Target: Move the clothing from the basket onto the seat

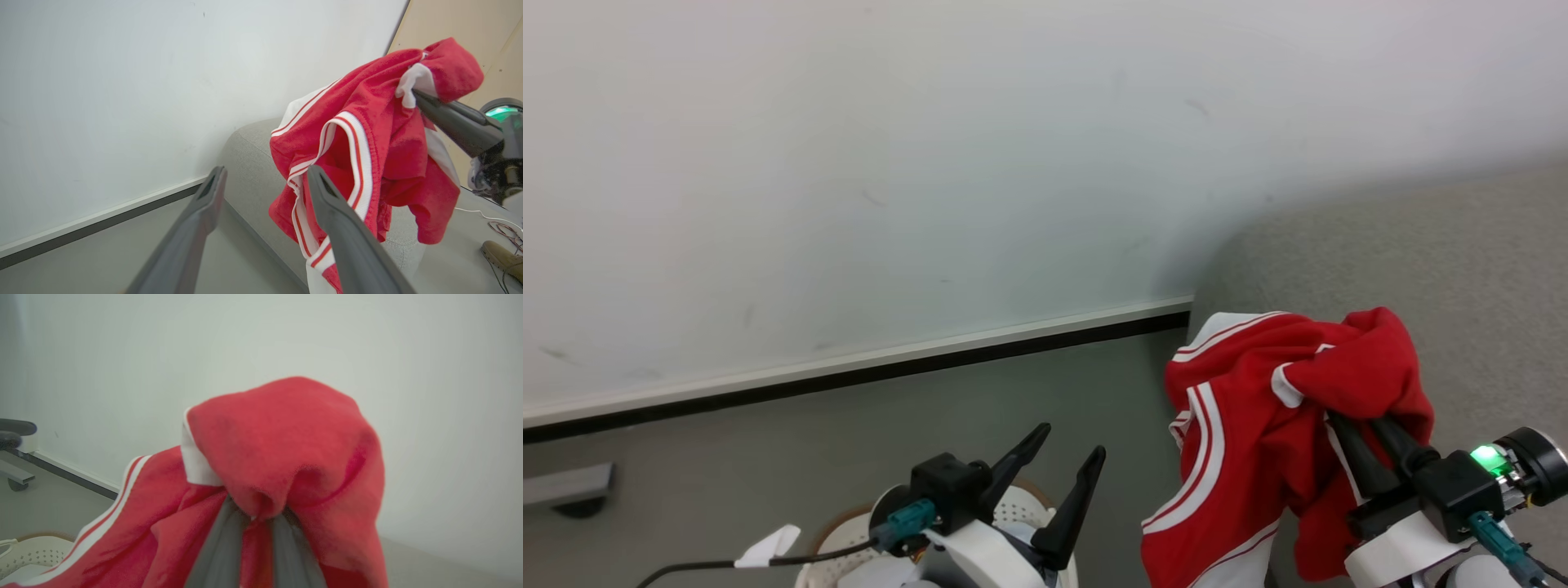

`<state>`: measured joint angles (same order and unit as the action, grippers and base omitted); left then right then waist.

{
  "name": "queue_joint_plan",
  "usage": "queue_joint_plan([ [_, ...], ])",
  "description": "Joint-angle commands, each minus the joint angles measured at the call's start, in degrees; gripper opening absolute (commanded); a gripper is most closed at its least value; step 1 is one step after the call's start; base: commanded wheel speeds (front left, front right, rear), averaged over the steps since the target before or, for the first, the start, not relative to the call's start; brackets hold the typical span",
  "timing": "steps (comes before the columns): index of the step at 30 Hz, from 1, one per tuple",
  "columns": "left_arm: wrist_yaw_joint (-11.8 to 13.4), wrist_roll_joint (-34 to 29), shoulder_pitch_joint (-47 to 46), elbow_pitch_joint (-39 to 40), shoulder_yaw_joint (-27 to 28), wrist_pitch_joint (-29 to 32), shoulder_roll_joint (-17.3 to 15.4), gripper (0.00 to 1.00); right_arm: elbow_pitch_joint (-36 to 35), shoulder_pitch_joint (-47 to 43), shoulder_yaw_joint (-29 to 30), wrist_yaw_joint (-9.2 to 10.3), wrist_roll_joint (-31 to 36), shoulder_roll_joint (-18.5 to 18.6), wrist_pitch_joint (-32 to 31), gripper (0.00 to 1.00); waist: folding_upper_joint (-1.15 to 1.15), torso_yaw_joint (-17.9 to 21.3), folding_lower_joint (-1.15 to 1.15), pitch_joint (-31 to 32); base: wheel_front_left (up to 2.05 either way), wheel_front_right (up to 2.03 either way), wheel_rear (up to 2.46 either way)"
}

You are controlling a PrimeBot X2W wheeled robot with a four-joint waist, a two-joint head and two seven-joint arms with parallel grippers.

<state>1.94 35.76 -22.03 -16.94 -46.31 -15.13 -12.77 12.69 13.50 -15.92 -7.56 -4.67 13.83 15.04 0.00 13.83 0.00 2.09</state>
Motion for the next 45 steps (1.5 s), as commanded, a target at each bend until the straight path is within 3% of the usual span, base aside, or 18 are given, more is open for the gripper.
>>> queue_joint_plan([
  [1,-0.3,-0.9,0.5,-0.1,0.1,0.0,0.0,1.00,-0.4,0.1,0.5,0.15,0.2,0.5,0.2,0.00,0.00,1.7,0.00,-0.1,0.00,0.00,0.00],
  [12,-1.7,-2.0,0.3,-1.4,0.7,0.0,1.9,1.00,-1.4,-1.4,2.6,0.15,-0.1,2.5,0.2,0.00,0.00,4.8,0.00,-0.9,0.00,0.00,0.00],
  [20,-2.4,-2.4,-1.4,-2.8,0.7,0.0,2.7,1.00,-1.7,1.0,4.9,0.15,-0.9,3.3,0.2,0.00,0.00,3.4,0.00,-3.6,0.00,0.00,0.00],
  [27,-3.4,-4.0,-6.3,-3.2,0.0,1.1,3.0,1.00,-0.8,9.7,8.6,0.15,-2.0,6.0,0.1,0.00,0.00,0.5,0.00,-11.6,0.00,0.00,0.00],
  [36,-4.4,-6.1,-14.2,-2.8,-0.5,2.7,2.8,1.00,3.3,25.6,14.4,0.15,-6.1,13.3,-3.2,0.00,0.00,-4.3,0.00,-23.7,0.00,0.00,0.00],
  [45,-4.5,-7.5,-19.4,-2.0,-0.6,3.2,3.9,1.00,11.9,41.7,19.8,0.15,-8.2,24.6,-7.3,0.00,0.00,-9.3,0.00,-31.8,0.00,0.00,0.00],
])
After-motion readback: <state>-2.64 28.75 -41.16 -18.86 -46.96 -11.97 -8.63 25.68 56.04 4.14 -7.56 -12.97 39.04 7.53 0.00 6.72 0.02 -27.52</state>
